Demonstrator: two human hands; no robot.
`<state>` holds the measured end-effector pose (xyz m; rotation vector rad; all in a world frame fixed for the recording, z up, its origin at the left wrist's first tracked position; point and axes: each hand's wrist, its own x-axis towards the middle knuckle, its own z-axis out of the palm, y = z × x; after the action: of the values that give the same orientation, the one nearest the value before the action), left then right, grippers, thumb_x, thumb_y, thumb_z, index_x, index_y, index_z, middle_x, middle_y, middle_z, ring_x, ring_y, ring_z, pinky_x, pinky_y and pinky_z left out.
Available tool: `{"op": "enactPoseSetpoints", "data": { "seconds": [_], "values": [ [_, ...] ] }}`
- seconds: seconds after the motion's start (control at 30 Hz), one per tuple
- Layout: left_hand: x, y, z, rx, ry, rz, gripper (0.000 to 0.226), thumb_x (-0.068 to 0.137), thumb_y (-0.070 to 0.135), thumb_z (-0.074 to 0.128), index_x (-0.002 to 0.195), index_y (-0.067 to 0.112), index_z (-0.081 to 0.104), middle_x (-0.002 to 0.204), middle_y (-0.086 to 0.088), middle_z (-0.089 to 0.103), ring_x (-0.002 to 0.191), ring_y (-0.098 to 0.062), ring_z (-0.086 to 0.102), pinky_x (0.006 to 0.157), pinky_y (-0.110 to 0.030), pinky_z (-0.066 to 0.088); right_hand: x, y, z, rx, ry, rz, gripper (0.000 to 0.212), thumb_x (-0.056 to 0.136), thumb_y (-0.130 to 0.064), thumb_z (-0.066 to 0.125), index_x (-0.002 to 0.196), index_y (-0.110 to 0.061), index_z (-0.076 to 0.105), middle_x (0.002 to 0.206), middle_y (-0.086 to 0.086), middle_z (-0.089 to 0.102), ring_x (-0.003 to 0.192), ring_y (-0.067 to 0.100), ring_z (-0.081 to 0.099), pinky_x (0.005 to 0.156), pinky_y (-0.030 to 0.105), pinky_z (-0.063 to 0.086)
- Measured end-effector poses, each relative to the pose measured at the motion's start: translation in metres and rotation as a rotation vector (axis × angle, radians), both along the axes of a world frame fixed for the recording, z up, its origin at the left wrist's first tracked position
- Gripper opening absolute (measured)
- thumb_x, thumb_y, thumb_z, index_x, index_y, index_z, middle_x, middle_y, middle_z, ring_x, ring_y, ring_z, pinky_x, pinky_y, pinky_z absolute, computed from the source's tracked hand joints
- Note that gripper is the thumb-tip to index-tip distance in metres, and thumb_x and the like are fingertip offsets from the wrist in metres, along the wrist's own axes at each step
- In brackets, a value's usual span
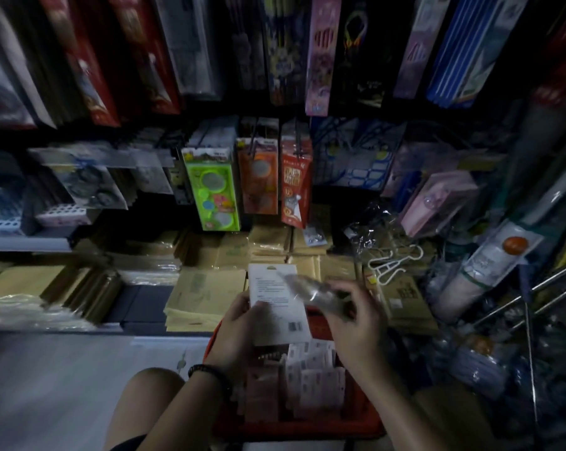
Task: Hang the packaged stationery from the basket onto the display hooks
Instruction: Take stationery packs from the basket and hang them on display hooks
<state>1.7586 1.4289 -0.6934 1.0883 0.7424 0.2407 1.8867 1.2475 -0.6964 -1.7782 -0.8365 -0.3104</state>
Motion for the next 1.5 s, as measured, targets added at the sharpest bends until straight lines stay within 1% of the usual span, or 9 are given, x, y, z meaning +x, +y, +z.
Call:
{"op": "enactPoseSetpoints", "data": {
  "seconds": [0.3,0.43,0.53,0.7,0.8,0.93,1.13,1.37,1.5],
  "values": [
    [-0.003,-0.012,0.069,-0.042,-0.191,0.022,0.022,0.107,0.022,0.060,0.127,0.013,0.060,0.116,-0.020,0.079,0.101,-0.041,0.079,0.067,-0.045,0.067,0.016,-0.004,0.032,-0.458,-0.204,0.241,0.065,0.094,0.007,0.061,0.142,-0.036,0.057,0.154,-0.022,0.044,0.146,-0.007,0.035,0.117,0.027,0.043],
    [0.001,-0.008,0.084,-0.018,-0.209,0.062,0.025,0.102,0.014,0.066,0.126,0.019,0.060,0.115,-0.014,0.080,0.105,-0.041,0.078,0.074,-0.054,0.067,0.016,-0.007,0.066,-0.460,0.070,0.295,0.050,0.097,-0.038,0.064,0.143,-0.054,0.049,0.150,-0.032,0.041,0.142,-0.011,0.035,0.117,0.035,0.043],
    [0.009,-0.009,0.089,0.017,-0.247,0.055,0.030,0.101,0.018,0.069,0.129,0.021,0.061,0.118,-0.015,0.080,0.106,-0.040,0.078,0.074,-0.052,0.066,0.005,0.005,0.083,-0.457,0.172,0.294,0.091,0.078,-0.077,0.072,0.155,-0.061,0.026,0.151,-0.044,0.032,0.137,-0.022,0.033,0.109,0.017,0.040],
    [0.019,0.001,0.096,-0.192,-0.336,-0.096,0.068,0.104,0.070,0.042,0.147,0.022,0.063,0.147,-0.017,0.065,0.136,-0.039,0.063,0.113,-0.064,0.049,0.000,0.020,0.099,-0.335,0.135,0.255,0.105,0.072,-0.078,0.079,0.158,-0.057,0.023,0.152,-0.040,0.028,0.140,-0.017,0.034,0.109,0.009,0.039],
    [0.020,0.015,0.100,-0.190,-0.407,-0.204,0.053,0.106,0.052,0.056,0.153,0.027,0.054,0.158,-0.021,0.053,0.145,-0.045,0.052,0.121,-0.066,0.038,0.002,0.024,0.115,-0.257,0.143,0.267,0.092,0.075,-0.072,0.081,0.149,-0.067,0.026,0.140,-0.043,0.034,0.135,-0.017,0.038,0.098,0.002,0.041],
    [0.026,0.014,0.122,-0.157,-0.483,-0.311,0.055,0.096,0.033,0.076,0.146,0.038,0.054,0.152,-0.013,0.061,0.128,-0.036,0.066,0.099,-0.055,0.055,0.004,0.032,0.136,-0.179,0.168,0.306,0.091,0.073,-0.079,0.076,0.150,-0.065,0.031,0.147,-0.041,0.042,0.137,-0.015,0.043,0.102,0.011,0.045],
    [0.032,0.033,0.143,-0.080,-0.433,-0.211,0.092,0.069,0.029,0.101,0.148,0.023,0.054,0.145,-0.023,0.065,0.131,-0.049,0.063,0.104,-0.062,0.056,0.017,0.032,0.158,-0.115,0.225,0.328,0.091,0.078,-0.069,0.082,0.155,-0.055,0.036,0.152,-0.030,0.049,0.138,-0.005,0.049,0.114,0.043,0.047],
    [0.044,0.048,0.178,0.358,-0.236,0.154,0.065,0.070,0.028,0.099,0.123,0.021,0.061,0.115,-0.013,0.079,0.096,-0.032,0.081,0.069,-0.042,0.067,0.035,0.027,0.194,-0.153,-0.047,0.094,0.096,0.075,-0.059,0.082,0.157,-0.055,0.031,0.143,-0.034,0.043,0.132,-0.012,0.046,0.098,0.011,0.046],
    [0.051,0.053,0.200,0.372,-0.379,0.099,0.050,0.082,0.019,0.089,0.123,0.027,0.061,0.113,-0.009,0.081,0.097,-0.030,0.082,0.073,-0.046,0.068,0.043,0.031,0.214,-0.250,-0.164,0.030,0.100,0.076,-0.061,0.080,0.160,-0.047,0.029,0.146,-0.028,0.038,0.135,-0.002,0.043,0.109,0.022,0.046]
  ]
}}
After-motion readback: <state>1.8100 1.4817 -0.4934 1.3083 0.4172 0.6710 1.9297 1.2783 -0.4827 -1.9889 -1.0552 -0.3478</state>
